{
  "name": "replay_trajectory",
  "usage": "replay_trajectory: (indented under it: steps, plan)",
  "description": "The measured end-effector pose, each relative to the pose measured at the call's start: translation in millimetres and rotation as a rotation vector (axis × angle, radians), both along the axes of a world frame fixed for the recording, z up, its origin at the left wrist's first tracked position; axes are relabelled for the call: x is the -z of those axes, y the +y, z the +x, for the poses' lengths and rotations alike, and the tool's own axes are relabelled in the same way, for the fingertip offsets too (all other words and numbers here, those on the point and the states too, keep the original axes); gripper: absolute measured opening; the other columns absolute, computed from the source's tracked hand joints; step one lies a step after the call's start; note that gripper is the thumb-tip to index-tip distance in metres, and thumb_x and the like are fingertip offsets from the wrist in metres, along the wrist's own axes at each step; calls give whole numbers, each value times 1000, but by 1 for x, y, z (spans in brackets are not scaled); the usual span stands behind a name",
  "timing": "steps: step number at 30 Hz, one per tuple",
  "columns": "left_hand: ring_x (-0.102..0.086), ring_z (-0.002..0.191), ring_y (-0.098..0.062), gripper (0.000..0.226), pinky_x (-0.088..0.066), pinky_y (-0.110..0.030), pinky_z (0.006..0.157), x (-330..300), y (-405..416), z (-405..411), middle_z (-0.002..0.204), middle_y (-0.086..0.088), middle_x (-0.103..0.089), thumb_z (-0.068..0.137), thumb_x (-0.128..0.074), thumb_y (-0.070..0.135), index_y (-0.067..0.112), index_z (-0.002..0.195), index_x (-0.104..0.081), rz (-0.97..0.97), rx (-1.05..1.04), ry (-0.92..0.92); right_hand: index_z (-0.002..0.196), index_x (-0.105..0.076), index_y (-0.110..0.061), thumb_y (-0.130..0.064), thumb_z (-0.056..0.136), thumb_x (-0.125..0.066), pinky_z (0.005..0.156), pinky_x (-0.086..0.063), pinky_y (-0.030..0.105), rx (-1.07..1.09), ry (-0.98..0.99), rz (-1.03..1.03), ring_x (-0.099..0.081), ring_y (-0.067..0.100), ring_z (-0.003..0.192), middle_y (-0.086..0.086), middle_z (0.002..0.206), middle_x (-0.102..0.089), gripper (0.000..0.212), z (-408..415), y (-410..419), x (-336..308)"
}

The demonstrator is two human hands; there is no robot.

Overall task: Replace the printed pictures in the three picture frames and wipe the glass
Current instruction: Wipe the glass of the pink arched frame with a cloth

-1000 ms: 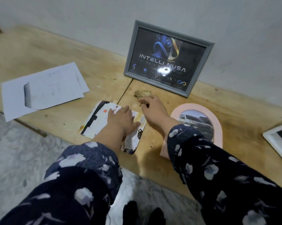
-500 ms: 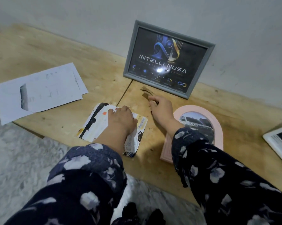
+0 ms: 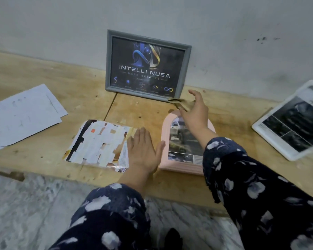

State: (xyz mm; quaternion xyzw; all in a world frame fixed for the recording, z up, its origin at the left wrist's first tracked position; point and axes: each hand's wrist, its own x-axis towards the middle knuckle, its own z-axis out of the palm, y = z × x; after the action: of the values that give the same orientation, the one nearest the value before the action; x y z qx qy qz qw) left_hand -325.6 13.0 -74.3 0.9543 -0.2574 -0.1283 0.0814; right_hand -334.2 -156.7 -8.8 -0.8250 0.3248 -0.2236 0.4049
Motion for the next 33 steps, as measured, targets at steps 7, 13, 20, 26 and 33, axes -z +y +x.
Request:
replay_trajectory:
  steps: [7, 13, 20, 26, 33]
  plan:
    - [5, 149, -14, 121, 7, -41, 120, 30, 4, -35, 163, -3, 1, 64, -1, 92, 11, 154, -1, -74, 222, -24, 98, -70, -13, -13, 82, -67, 79, -45, 30, -4, 145, -194, -56, 22, 98, 4, 107, -62, 16, -7, -11, 17]
    - [6, 148, -11, 126, 6, -43, 120, 34, -1, -31, 162, 1, -2, 60, -20, 95, 13, 154, -2, -120, 203, -49, 102, -62, -16, 1, 82, -53, 70, -44, 33, -112, 341, -398, -59, 29, 92, 6, 107, -62, 27, 11, -24, 37]
    - [4, 148, -9, 124, 6, -42, 120, 36, 2, -30, 162, 3, -5, 61, -27, 93, 14, 154, -6, -181, 180, -44, 134, -48, -23, 6, 82, -44, 88, -46, 38, -359, 576, -485, -53, 31, 118, 10, 138, -45, 60, 13, -24, 57]
    - [-2, 148, -10, 121, 6, -40, 120, 37, 2, -32, 162, 3, -9, 64, -34, 92, 13, 154, -10, -211, 178, -47, 139, -46, -25, 8, 82, -43, 98, -44, 41, -482, 564, -391, -48, 31, 126, 7, 149, -39, 66, -6, -6, 58]
    - [-7, 148, -11, 122, 5, -39, 120, 37, 2, -33, 160, 2, -15, 62, -36, 93, 14, 153, -13, -263, 165, -75, 141, -44, -27, 6, 84, -43, 110, -33, 35, -561, 488, -385, -37, 20, 138, -3, 151, -39, 66, -41, 22, 64]
